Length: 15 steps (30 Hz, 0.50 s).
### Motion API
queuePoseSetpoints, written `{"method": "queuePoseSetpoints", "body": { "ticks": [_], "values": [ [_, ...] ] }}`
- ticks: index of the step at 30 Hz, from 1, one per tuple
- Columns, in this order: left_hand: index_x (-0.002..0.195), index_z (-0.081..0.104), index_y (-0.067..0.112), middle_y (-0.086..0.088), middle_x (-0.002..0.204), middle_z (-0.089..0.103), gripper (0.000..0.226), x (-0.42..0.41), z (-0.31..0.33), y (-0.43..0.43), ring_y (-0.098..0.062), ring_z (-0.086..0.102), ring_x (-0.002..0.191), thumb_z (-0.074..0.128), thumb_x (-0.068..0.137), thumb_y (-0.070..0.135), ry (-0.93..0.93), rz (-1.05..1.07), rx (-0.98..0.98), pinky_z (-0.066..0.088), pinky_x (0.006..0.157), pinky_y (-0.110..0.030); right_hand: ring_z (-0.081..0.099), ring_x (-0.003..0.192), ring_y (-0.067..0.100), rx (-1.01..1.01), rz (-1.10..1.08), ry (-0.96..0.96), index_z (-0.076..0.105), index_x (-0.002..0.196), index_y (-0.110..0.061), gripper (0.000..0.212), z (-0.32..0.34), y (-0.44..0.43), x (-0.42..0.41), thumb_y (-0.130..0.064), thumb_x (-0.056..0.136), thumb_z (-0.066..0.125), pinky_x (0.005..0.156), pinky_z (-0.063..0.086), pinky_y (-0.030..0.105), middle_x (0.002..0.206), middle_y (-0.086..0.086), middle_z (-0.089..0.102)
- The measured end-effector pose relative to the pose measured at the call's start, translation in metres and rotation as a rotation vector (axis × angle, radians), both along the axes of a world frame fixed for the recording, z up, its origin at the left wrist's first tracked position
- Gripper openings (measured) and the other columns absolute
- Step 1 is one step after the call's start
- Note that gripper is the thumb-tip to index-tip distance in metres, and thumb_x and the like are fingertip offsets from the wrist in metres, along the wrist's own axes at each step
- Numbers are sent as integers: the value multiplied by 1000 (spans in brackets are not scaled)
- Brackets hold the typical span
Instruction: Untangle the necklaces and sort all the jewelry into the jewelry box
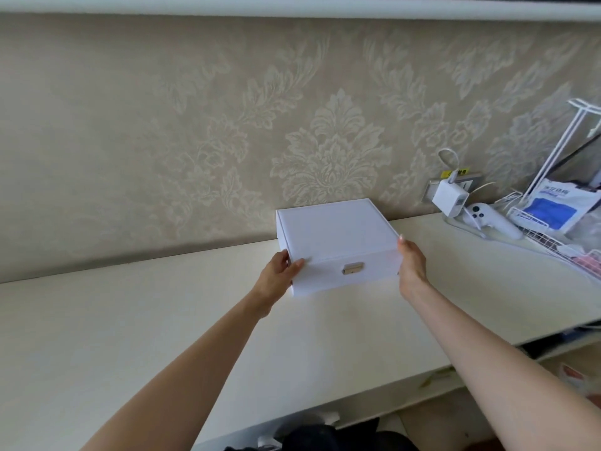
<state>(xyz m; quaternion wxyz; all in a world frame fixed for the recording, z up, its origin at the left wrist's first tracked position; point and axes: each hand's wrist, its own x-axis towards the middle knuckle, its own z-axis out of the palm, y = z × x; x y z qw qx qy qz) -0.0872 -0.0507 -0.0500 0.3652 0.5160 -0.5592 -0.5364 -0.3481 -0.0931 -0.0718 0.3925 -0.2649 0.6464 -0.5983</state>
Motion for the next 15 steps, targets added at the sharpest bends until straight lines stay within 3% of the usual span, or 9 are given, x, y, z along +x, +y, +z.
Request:
{"method": "queuePoseSetpoints", "body": {
  "ticks": [6,9,11,13,15],
  "values": [
    [118,53,26,-2,121,59,47,-1,-7,-5,-24,54,115,50,79,52,-59,13,25,45,101,-45,49,89,20,-36,58,29,53,97,-15,20,-7,-4,-4,-34,99,45,62,37,24,99,8,56],
    [123,51,27,5,126,58,44,1,1,-5,-17,52,118,52,85,50,-126,-7,45,43,99,-38,50,89,22,26,57,94,54,101,-15,21,3,0,0,-34,98,45,61,38,26,101,8,56],
    [135,43,22,3,139,48,48,0,6,-4,-17,45,128,53,93,42,-185,22,55,40,101,-35,53,101,26,99,-20,237,56,116,-11,28,7,4,4,-30,97,48,76,42,31,112,9,58],
    [145,29,14,-3,147,38,59,0,19,2,-19,40,133,52,95,35,-258,91,10,35,105,-31,44,122,31,121,-152,434,49,130,-6,39,21,11,17,-20,94,52,94,37,36,133,13,51],
    [143,29,11,-7,145,41,57,1,41,14,-19,45,128,53,95,29,-258,195,-184,37,99,-27,39,126,33,-38,-160,528,50,130,-3,40,42,20,40,-8,90,54,98,34,36,136,16,46]
  ]
}}
